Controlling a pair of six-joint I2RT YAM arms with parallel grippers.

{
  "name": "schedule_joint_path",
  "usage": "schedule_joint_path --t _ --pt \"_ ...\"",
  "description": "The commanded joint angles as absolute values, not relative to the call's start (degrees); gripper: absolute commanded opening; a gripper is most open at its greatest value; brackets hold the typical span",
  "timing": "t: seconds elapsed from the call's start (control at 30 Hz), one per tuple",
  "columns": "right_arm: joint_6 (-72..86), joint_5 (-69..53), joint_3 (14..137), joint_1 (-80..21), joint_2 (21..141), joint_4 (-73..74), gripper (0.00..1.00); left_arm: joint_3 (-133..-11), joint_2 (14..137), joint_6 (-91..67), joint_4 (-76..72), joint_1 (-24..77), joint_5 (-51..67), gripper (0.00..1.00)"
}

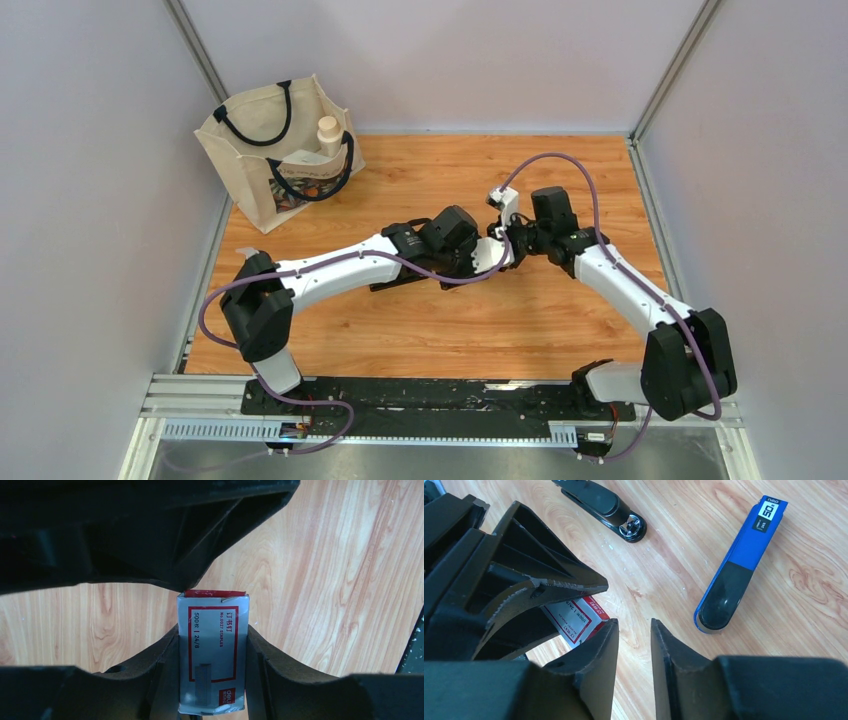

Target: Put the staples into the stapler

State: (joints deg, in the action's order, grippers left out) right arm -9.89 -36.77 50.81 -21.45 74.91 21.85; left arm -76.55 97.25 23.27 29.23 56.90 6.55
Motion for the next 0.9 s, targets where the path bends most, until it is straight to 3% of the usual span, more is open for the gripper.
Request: schedule_joint_path --t 0.0,0.4,0.87 --pt "-12.6 -45.1 53.2 -21.2 75.1 23.4 0.35 -76.8 95.5 22.2 28.3 56.5 7.1 0.2" --pt "-13.9 -54.6 54.7 -20.0 78.0 26.9 0.38 -76.3 94.8 22.1 27.9 56.3 6.9 0.2" --pt "-8.0 -54.4 52.6 -19.7 79.6 20.6 0.4 -75.8 93.8 21.3 26.4 56.1 8.3 0.2"
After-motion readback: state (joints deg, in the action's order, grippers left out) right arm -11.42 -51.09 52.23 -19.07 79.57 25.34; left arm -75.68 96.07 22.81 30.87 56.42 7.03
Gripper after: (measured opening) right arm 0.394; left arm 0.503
